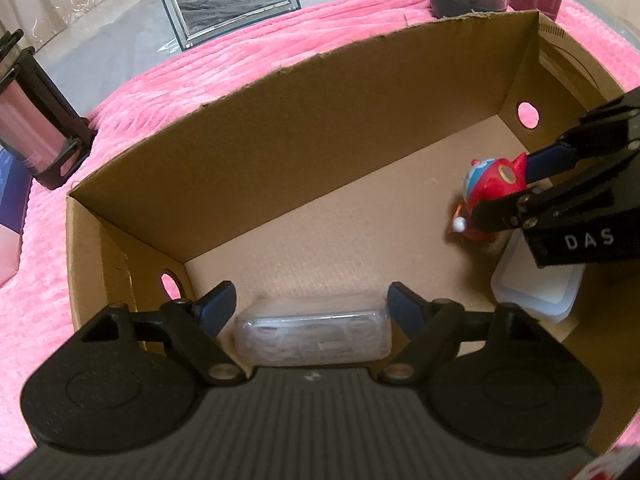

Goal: Organize rigid objects
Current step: 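Open both grippers to release the floss box and red figure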

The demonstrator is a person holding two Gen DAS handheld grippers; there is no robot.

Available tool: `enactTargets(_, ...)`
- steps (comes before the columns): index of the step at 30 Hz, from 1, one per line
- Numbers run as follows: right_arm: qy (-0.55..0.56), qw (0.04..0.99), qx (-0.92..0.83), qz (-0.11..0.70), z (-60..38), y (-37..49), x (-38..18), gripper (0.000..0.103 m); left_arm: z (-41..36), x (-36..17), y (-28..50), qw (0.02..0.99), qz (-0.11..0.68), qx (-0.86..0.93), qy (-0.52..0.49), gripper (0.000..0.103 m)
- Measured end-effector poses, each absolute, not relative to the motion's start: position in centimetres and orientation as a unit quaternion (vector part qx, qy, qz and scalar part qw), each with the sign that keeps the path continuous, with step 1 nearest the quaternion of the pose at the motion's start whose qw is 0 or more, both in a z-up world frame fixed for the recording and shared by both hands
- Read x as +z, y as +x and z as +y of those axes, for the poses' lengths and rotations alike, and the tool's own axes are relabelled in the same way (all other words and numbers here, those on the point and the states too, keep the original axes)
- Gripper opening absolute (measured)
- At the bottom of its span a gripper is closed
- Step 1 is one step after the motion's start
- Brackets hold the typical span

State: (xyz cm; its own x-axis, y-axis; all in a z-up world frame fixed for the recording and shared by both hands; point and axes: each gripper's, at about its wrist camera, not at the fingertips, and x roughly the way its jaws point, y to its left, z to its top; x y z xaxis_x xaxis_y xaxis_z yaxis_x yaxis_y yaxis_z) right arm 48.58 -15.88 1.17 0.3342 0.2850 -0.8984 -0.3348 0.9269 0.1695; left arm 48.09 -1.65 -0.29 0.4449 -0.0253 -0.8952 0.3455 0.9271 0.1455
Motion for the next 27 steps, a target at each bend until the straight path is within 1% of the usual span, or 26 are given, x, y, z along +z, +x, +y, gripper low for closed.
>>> enactTargets(9, -0.007, 0.824, 0.196, 0.532, -16.3, 48.2, 2.1, 0.044, -1.2, 0.8, 47.2, 0.846, 0.500, -0.114, 0.148, 0.080)
enactTargets(17, 0.014, 0.836, 0.196, 0.512, -17.5, 46.6, 4.2, 0.045, -0.4, 3.1, 45.5, 0.863, 0.475, -0.120, 0.122, 0.080)
enactTargets(27, 0.062, 0.866, 0.205, 0.452, -19.7, 40.3, 9.7, 0.046, 1.2, 8.2, 38.8, 0.906, 0.397, -0.128, 0.069, 0.080)
